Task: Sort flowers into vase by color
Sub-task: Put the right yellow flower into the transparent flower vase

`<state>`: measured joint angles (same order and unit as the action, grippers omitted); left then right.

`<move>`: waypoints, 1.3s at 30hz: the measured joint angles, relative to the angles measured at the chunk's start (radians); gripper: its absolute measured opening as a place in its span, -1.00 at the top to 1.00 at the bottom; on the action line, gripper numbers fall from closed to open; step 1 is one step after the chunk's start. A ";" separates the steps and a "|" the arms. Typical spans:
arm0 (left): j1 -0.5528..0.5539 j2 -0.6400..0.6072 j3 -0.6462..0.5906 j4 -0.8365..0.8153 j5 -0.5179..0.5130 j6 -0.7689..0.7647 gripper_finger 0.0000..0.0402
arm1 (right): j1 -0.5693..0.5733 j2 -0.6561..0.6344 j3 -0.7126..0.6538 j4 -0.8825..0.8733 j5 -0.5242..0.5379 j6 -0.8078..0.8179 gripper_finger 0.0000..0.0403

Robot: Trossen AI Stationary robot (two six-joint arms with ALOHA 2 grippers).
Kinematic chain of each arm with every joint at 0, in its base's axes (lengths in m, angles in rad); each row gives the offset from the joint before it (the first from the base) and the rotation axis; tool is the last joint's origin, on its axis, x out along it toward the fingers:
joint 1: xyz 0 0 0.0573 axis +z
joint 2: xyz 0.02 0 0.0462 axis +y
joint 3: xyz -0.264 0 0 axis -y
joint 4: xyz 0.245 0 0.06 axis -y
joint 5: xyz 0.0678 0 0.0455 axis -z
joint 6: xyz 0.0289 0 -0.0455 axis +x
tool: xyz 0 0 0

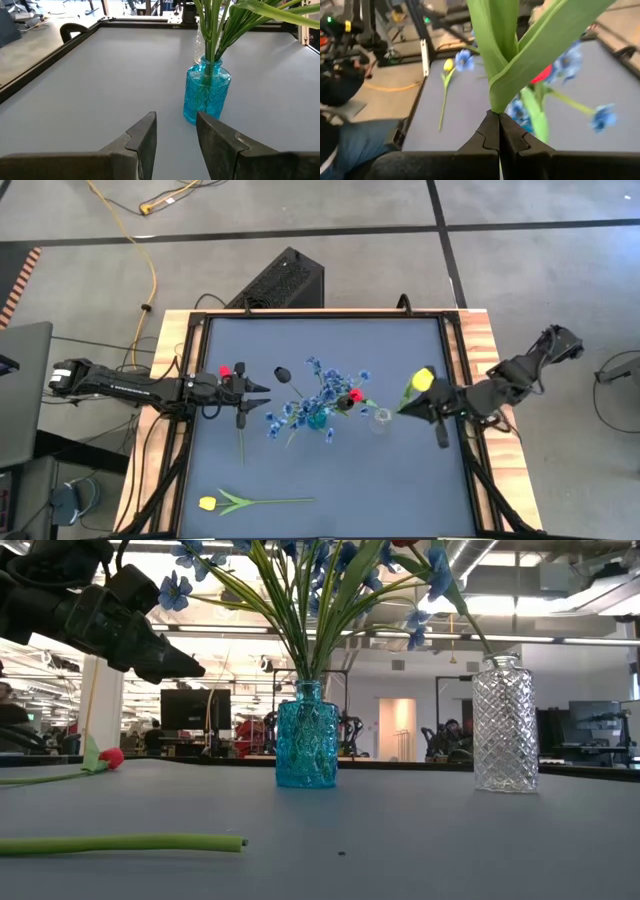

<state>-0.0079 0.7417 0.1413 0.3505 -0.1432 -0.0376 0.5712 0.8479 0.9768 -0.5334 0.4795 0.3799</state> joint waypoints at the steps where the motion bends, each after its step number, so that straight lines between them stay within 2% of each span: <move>1: 0.000 0.000 0.000 0.000 0.000 0.000 0.36 | -0.005 -0.010 0.000 -0.002 0.010 -0.011 0.92; 15: 0.000 0.000 0.000 -0.002 0.000 0.002 0.36 | -0.064 -0.001 0.000 -0.009 0.020 -0.072 0.92; 39: 0.000 0.000 0.000 -0.001 0.001 0.000 0.36 | -0.070 0.054 0.000 -0.070 0.021 -0.001 0.92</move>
<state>-0.0079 0.7416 0.1413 0.3491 -0.1425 -0.0376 0.5007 0.9015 0.9764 -0.6035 0.5008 0.3793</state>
